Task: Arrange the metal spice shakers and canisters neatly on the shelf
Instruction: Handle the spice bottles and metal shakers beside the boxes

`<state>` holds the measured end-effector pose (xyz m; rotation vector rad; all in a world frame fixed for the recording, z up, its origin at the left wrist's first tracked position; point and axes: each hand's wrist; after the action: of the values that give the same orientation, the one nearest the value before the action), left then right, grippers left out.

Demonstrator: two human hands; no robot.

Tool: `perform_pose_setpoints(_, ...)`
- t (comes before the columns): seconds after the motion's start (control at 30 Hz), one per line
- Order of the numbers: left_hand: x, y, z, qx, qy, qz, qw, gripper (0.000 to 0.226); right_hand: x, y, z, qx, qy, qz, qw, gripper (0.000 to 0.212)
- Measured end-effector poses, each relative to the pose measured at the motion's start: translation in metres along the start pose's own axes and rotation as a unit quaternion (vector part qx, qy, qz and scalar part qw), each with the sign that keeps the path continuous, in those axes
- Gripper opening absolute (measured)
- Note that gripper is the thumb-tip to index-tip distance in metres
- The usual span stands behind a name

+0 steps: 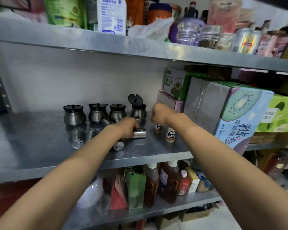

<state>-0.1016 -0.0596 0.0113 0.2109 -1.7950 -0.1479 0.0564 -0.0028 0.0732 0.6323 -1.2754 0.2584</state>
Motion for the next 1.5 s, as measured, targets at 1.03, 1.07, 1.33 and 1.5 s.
perform_pose_setpoints(1.03,-0.006,-0.009,0.002,0.025,-0.044,-0.052,0.997,0.044,-0.042,-0.005,-0.003,0.029,0.082,0.045,0.995,0.023)
perform_pose_setpoints(1.07,-0.007,-0.01,0.002,0.034,-0.064,-0.055,0.996,0.042,-0.04,-0.003,-0.004,0.024,0.115,0.041,0.992,0.024)
perform_pose_setpoints(1.33,-0.023,-0.013,-0.007,0.066,-0.132,-0.068,0.987,0.036,-0.03,0.002,0.0,0.005,0.19,0.04,0.981,0.018)
perform_pose_setpoints(1.5,-0.029,-0.01,-0.013,0.062,-0.148,-0.103,0.982,0.013,-0.023,0.005,0.002,0.013,0.026,0.037,0.999,0.014)
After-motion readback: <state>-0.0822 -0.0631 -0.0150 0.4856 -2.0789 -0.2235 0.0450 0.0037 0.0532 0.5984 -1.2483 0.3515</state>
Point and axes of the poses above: each hand's wrist, its own y-axis towards the middle knuckle, its own x-axis out of the back of the hand, z = x × y, and after that the axes turned 7 degrees about -z, right-handed
